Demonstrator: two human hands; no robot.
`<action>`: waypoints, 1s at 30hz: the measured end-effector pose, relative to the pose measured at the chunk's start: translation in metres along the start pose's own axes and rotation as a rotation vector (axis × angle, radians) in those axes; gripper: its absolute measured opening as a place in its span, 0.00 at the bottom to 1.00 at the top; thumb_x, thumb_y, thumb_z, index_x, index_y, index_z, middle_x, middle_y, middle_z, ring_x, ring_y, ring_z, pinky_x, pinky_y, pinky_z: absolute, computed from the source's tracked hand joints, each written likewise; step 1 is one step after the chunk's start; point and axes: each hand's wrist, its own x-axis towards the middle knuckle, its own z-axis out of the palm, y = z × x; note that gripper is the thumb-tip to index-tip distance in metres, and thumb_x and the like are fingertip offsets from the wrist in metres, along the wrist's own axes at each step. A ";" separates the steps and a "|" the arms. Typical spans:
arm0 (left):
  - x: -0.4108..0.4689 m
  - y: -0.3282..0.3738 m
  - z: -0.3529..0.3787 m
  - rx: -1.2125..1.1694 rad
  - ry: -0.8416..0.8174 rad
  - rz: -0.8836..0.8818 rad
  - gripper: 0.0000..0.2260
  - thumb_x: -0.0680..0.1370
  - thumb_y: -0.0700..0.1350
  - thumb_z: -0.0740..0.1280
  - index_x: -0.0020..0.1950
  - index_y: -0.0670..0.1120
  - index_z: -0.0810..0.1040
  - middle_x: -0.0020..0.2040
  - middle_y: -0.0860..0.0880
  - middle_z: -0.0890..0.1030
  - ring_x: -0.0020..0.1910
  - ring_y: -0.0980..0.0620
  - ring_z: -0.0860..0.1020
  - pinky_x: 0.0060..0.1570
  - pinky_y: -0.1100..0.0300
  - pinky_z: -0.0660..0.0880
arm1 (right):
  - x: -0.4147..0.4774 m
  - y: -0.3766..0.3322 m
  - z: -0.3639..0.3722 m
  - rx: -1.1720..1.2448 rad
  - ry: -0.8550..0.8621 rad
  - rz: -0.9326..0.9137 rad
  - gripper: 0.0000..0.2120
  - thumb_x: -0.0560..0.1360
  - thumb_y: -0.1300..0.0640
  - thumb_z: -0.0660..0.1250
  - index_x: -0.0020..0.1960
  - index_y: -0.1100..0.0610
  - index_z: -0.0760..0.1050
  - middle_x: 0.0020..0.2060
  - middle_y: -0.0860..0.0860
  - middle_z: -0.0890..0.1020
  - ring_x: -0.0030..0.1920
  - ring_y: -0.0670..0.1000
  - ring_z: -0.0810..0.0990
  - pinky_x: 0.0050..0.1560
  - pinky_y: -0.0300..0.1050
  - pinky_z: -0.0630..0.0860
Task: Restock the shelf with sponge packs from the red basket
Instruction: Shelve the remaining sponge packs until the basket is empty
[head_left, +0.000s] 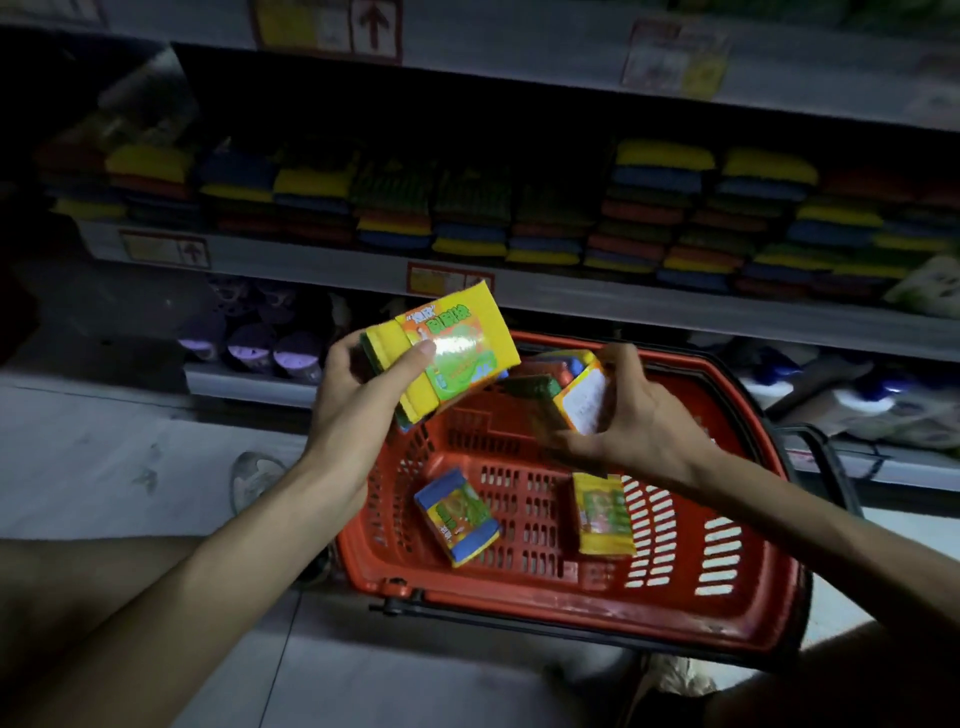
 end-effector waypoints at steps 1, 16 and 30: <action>-0.003 0.003 0.002 -0.016 0.006 -0.006 0.25 0.70 0.57 0.80 0.64 0.55 0.76 0.54 0.52 0.87 0.52 0.49 0.86 0.59 0.41 0.81 | -0.005 -0.002 -0.011 0.035 0.023 0.004 0.41 0.66 0.38 0.79 0.67 0.49 0.59 0.48 0.49 0.81 0.44 0.52 0.82 0.42 0.50 0.79; -0.026 0.034 0.059 -0.106 -0.039 0.123 0.13 0.76 0.53 0.74 0.60 0.57 0.81 0.55 0.53 0.87 0.54 0.53 0.85 0.63 0.42 0.78 | -0.021 0.000 -0.049 0.525 0.184 -0.006 0.55 0.58 0.23 0.75 0.77 0.36 0.54 0.69 0.47 0.74 0.64 0.47 0.79 0.63 0.52 0.79; -0.017 0.039 0.087 -0.319 0.053 0.060 0.16 0.77 0.51 0.74 0.64 0.54 0.80 0.58 0.53 0.86 0.58 0.52 0.84 0.59 0.41 0.80 | -0.008 -0.001 -0.046 0.715 0.170 -0.100 0.50 0.71 0.44 0.76 0.81 0.33 0.45 0.67 0.49 0.72 0.52 0.48 0.83 0.54 0.44 0.82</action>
